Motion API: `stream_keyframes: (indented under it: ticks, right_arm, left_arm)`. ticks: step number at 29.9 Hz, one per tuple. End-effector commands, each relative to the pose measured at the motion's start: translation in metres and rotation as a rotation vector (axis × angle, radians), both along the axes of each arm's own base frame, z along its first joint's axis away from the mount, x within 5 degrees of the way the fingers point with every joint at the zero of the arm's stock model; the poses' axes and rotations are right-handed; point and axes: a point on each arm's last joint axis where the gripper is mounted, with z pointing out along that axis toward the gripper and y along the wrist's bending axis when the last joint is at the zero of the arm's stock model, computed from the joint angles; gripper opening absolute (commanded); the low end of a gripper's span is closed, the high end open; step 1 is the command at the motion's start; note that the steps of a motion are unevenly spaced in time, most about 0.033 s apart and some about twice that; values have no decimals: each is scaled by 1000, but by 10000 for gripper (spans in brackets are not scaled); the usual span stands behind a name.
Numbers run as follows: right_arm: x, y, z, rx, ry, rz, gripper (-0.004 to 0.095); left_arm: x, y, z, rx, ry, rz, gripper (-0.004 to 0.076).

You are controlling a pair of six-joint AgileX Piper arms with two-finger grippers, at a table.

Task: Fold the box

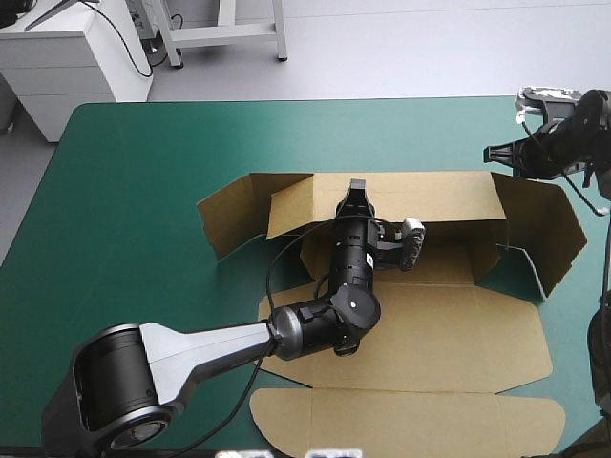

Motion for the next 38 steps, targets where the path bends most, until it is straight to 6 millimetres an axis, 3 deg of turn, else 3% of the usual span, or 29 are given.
stream_keyframes:
  ticks: [1,11,17,22,27,33,38]
  right_arm:
    - [-25,4,38,-17,-83,20,-20]
    - [-60,10,52,-28,-63,57,-20]
    - [-67,10,33,-32,-57,59,-19]
    - [-71,18,70,38,-360,32,-20]
    - [-56,10,76,-14,-378,-3,-20]
    - [-25,5,49,-3,-276,-16,-20]
    - [-20,3,36,-12,-203,-14,-20]
  left_arm:
    - [-6,2,-12,-83,153,40,-8]
    - [-5,3,-12,-79,149,47,-8]
    - [-5,3,-11,-75,144,44,-8]
    - [-5,3,-11,-71,140,41,-8]
    - [-5,3,-11,-70,139,43,-8]
    - [-5,4,-10,-66,132,57,-8]
    - [-4,6,-10,-60,123,69,-8]
